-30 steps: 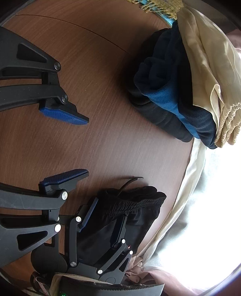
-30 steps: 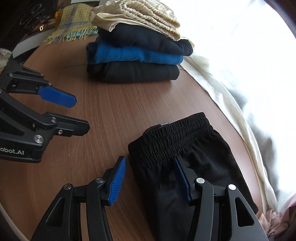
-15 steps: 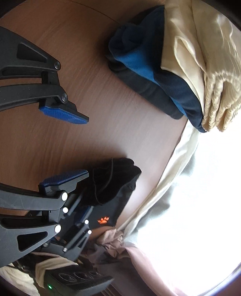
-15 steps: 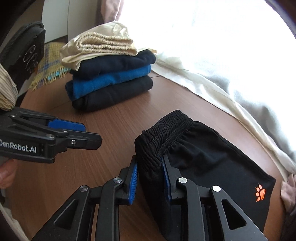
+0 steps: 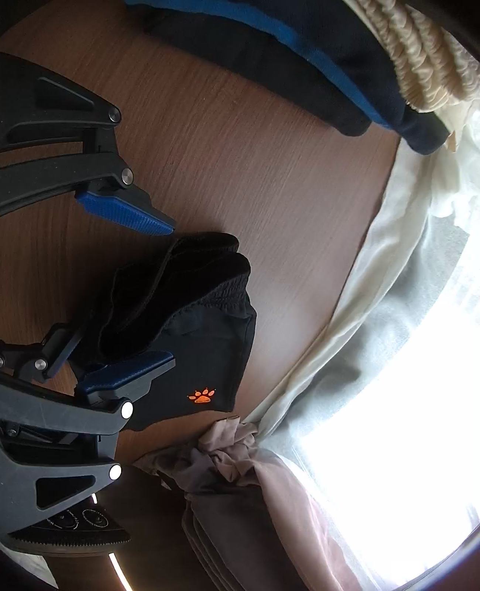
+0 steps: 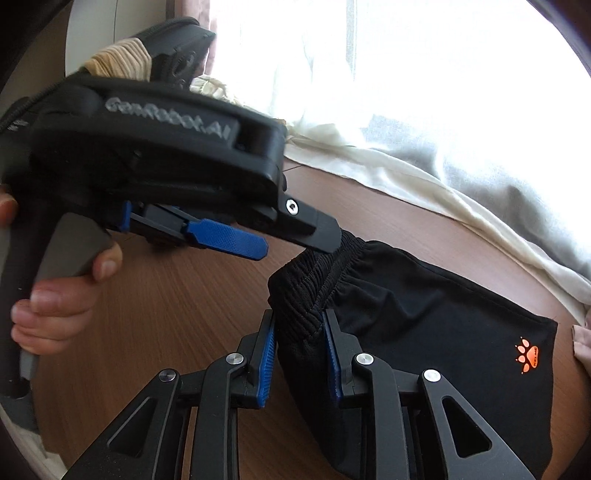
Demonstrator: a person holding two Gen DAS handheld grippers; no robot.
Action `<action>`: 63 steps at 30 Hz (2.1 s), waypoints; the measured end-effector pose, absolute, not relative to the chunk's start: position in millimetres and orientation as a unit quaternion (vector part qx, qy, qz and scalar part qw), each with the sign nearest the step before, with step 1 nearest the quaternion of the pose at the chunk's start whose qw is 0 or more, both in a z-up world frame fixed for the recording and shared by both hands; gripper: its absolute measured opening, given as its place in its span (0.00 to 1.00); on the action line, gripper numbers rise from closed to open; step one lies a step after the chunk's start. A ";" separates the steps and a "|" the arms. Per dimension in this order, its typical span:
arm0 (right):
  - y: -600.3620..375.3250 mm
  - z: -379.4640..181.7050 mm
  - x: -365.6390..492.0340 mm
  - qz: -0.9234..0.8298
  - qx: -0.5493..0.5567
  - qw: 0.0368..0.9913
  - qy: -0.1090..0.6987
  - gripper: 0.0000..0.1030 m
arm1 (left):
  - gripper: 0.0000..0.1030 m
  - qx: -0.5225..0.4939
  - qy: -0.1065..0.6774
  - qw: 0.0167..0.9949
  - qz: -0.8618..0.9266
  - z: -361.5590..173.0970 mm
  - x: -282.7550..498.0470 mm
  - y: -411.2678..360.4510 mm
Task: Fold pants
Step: 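Close the right gripper on the shorts' waistband edge, then close the left gripper on the waistband while the right gripper opens and withdraws, then lift the waistband with the left gripper, fold it over the shorts, release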
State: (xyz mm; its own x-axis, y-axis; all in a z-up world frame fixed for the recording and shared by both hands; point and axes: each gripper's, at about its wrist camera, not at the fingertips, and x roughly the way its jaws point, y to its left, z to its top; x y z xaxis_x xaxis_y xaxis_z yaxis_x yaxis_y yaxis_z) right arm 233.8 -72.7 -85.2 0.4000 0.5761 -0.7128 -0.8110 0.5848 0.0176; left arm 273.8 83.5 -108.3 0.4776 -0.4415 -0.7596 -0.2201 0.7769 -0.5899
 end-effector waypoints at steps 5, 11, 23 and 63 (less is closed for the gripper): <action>-84.5 -86.5 242.1 0.425 -0.129 0.821 0.359 0.24 | 0.63 -0.357 0.541 0.757 -0.079 -129.3 288.3 85.9; -88.5 -90.2 247.7 0.423 -0.097 0.822 0.368 0.24 | 0.57 -0.395 0.564 0.721 -0.079 -153.1 296.6 86.6; -94.4 -96.0 252.4 0.418 -0.088 0.805 0.413 0.39 | 0.21 -0.359 0.576 0.729 -0.086 -153.8 304.7 71.9; -204.2 -113.7 253.4 0.253 -0.038 0.843 0.473 0.19 | 0.21 -0.145 0.557 0.817 -0.028 -30.9 323.0 -25.7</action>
State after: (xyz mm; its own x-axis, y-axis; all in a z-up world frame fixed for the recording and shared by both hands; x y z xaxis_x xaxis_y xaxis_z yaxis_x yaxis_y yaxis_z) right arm 253.4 -204.2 -113.7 0.4242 0.3908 -0.8169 -0.4634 0.8687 0.1750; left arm 323.0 -25.7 -30.9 0.3769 -0.2065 -0.9029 -0.1162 0.9566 -0.2673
